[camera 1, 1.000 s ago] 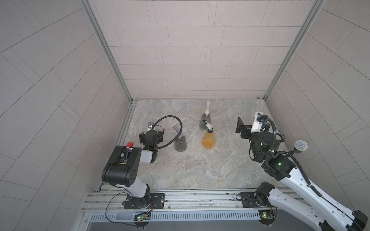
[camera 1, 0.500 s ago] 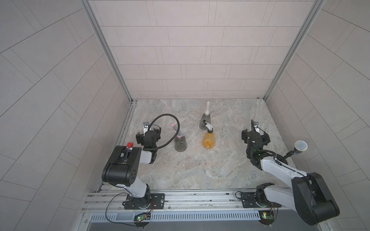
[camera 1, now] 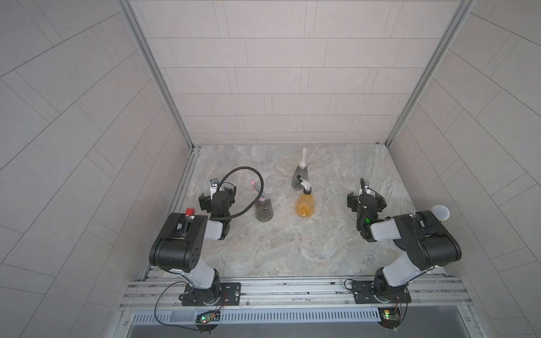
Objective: Attach spray nozzles to spray bottles
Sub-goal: Reset both arms
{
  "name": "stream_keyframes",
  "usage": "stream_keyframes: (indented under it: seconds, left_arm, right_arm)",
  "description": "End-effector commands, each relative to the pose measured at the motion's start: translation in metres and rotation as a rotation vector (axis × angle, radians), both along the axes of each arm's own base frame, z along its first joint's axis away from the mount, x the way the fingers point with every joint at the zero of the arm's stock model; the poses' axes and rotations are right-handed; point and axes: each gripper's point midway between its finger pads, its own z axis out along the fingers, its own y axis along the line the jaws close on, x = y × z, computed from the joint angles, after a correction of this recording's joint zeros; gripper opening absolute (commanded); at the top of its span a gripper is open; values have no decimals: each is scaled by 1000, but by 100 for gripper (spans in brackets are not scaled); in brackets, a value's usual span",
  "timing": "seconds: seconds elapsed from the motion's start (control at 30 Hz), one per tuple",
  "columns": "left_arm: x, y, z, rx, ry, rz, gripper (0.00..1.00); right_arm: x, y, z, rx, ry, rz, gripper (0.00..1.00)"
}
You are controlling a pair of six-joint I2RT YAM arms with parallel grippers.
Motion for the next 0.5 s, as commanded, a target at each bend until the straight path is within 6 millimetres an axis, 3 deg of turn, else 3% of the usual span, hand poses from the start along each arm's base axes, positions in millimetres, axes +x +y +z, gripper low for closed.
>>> stream_keyframes:
  seconds: [0.0, 0.47]
  left_arm:
    - [-3, -2, 6, 31, -36, 15, 100]
    - [-2, -2, 5, 33, -27, 18, 100]
  right_arm:
    - [6, 2, 11, 27, -39, 17, 100]
    - [1, -4, 14, 3, -72, -39, 100]
